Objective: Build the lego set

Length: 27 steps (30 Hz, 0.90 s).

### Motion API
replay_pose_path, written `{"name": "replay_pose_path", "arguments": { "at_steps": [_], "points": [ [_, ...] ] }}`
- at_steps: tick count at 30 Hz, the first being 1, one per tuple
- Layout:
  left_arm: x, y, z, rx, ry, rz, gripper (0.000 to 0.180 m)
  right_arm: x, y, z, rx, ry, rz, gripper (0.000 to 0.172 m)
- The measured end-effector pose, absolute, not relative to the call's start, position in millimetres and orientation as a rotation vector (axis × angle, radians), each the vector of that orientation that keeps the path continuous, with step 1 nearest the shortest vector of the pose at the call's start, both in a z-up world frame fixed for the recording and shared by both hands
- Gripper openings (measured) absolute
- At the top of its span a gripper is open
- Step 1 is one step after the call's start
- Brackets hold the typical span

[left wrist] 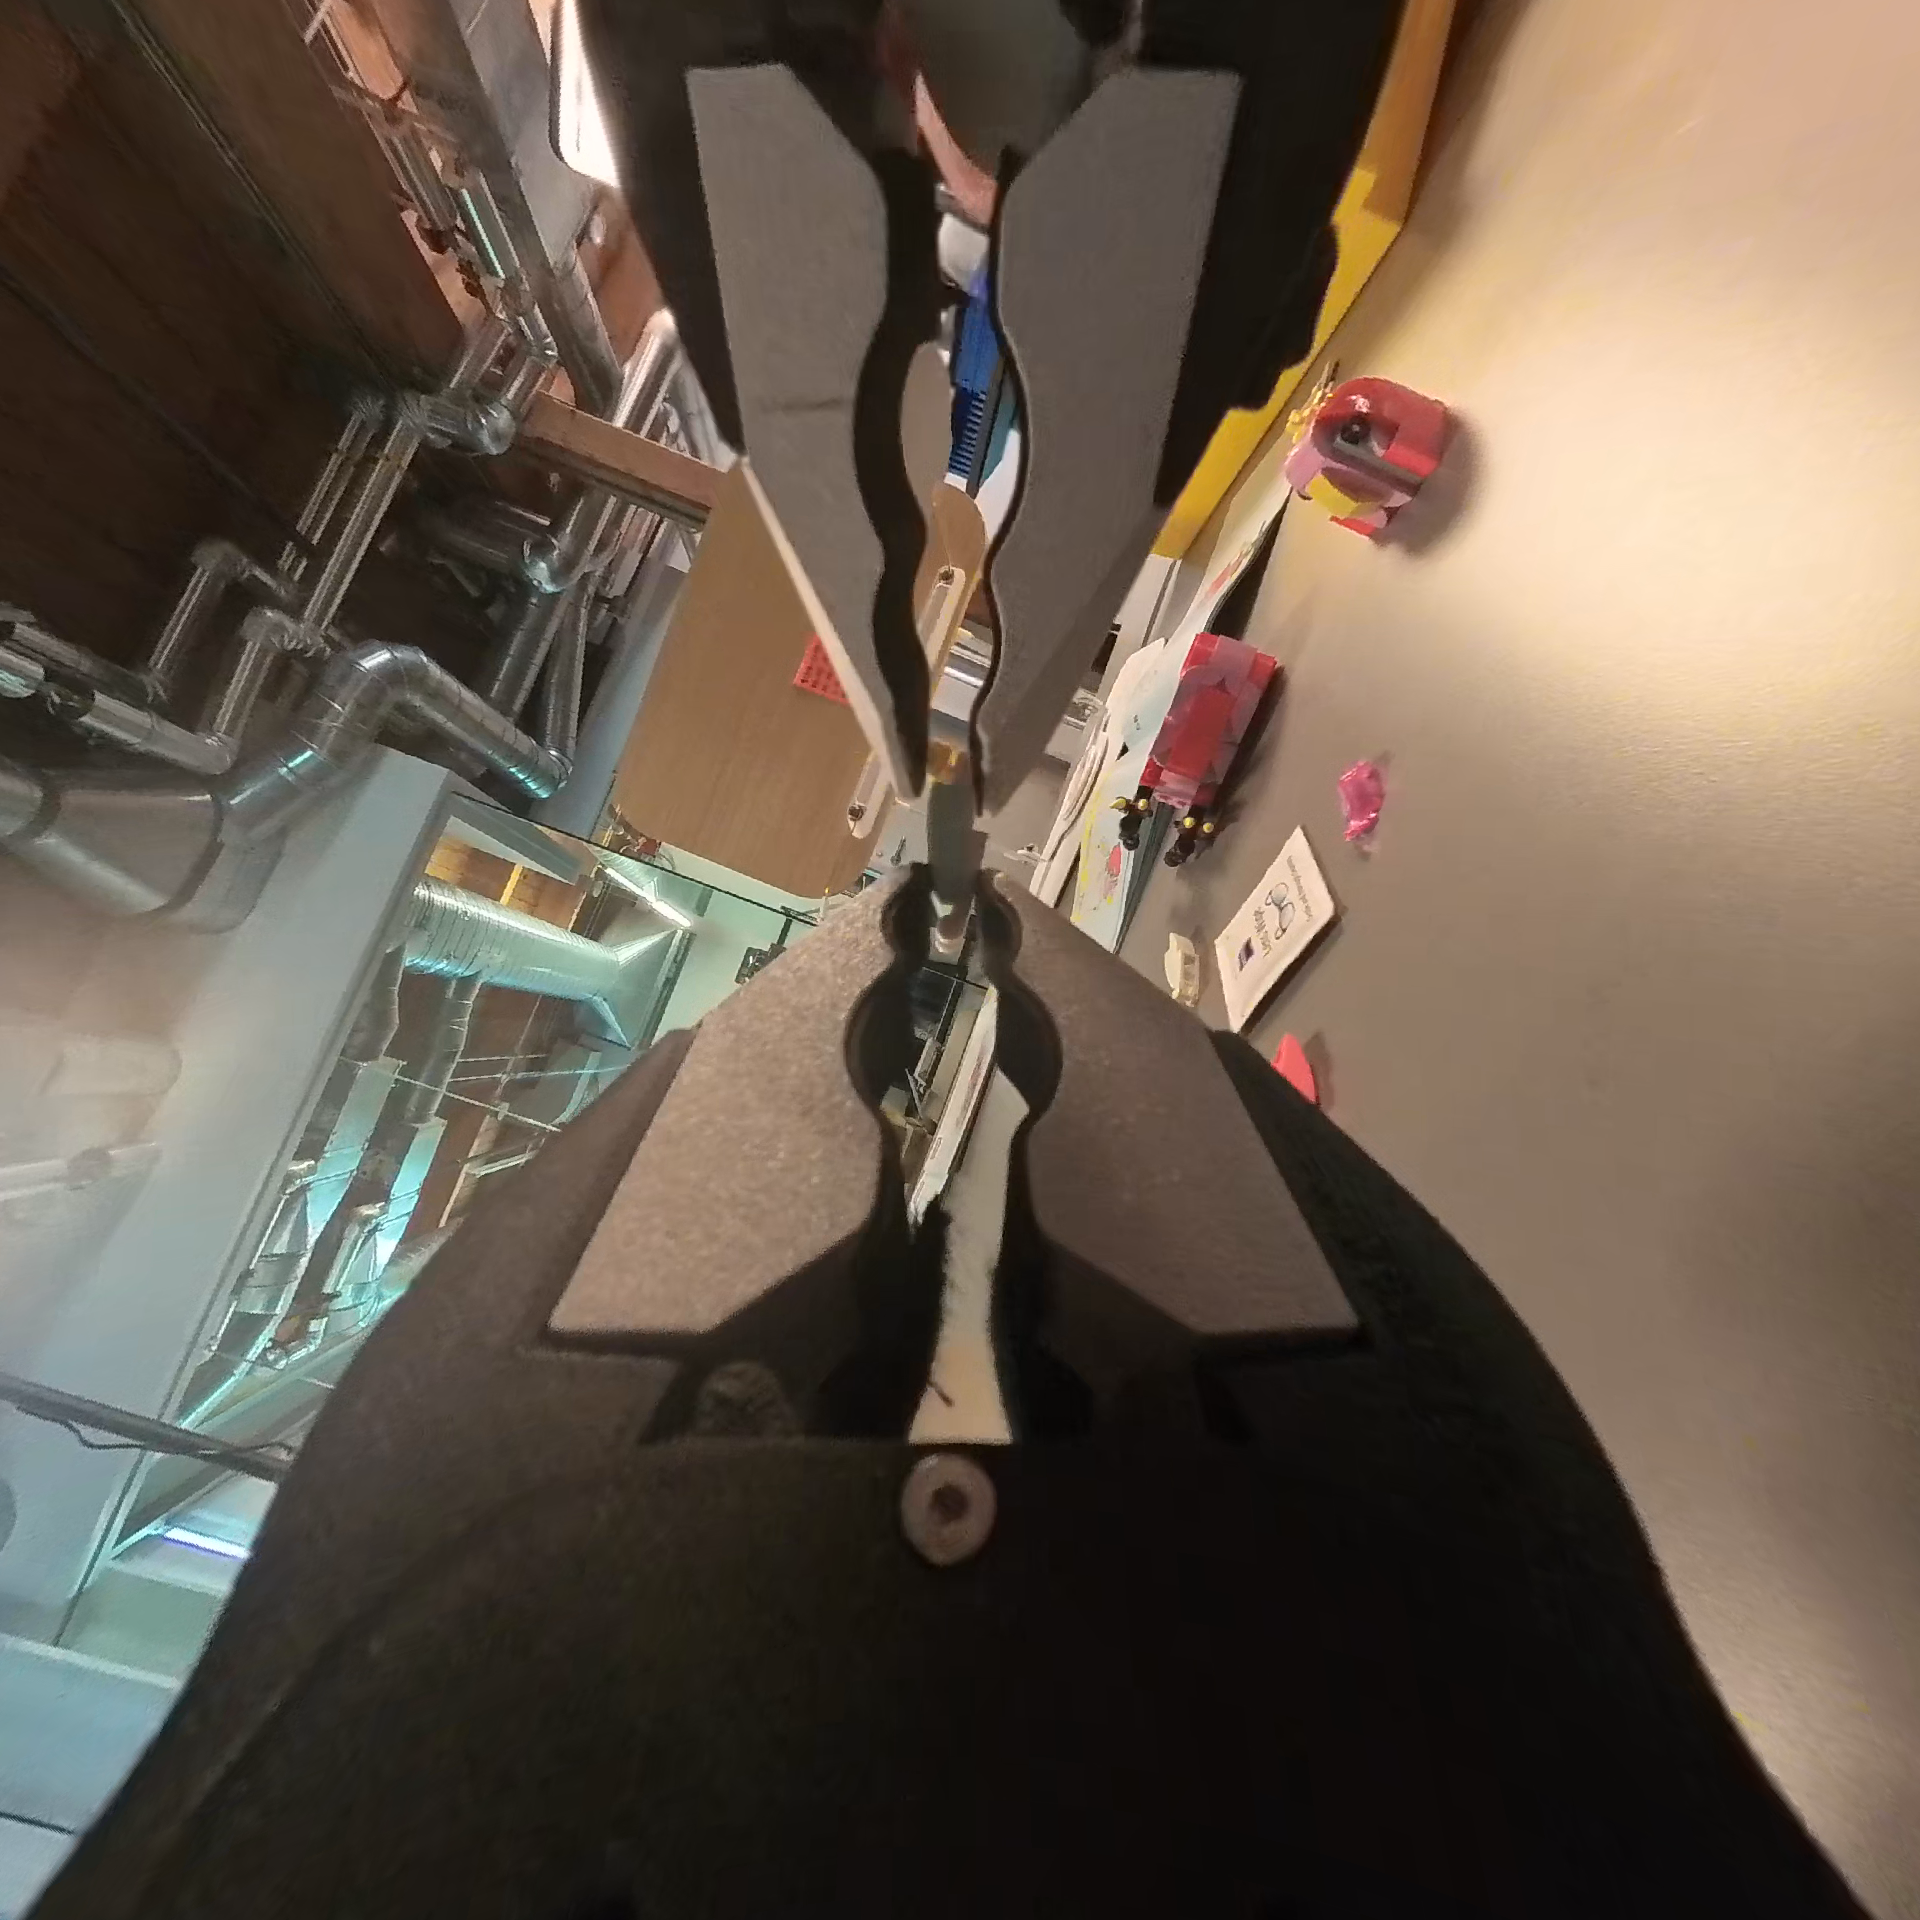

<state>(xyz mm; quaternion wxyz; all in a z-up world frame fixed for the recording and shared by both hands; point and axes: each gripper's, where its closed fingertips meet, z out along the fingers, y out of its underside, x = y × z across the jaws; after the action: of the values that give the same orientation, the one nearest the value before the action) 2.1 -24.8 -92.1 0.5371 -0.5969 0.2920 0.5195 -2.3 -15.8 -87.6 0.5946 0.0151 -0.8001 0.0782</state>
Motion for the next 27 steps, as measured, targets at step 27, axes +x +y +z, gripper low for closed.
{"name": "replay_pose_path", "arguments": {
  "at_steps": [27],
  "points": [
    [1.6, -21.7, -99.8, -1.497, 0.675, 1.144, 0.007, -5.0, -11.2, -97.8, 0.035, -1.959, 0.167, 0.01]
  ]
}}
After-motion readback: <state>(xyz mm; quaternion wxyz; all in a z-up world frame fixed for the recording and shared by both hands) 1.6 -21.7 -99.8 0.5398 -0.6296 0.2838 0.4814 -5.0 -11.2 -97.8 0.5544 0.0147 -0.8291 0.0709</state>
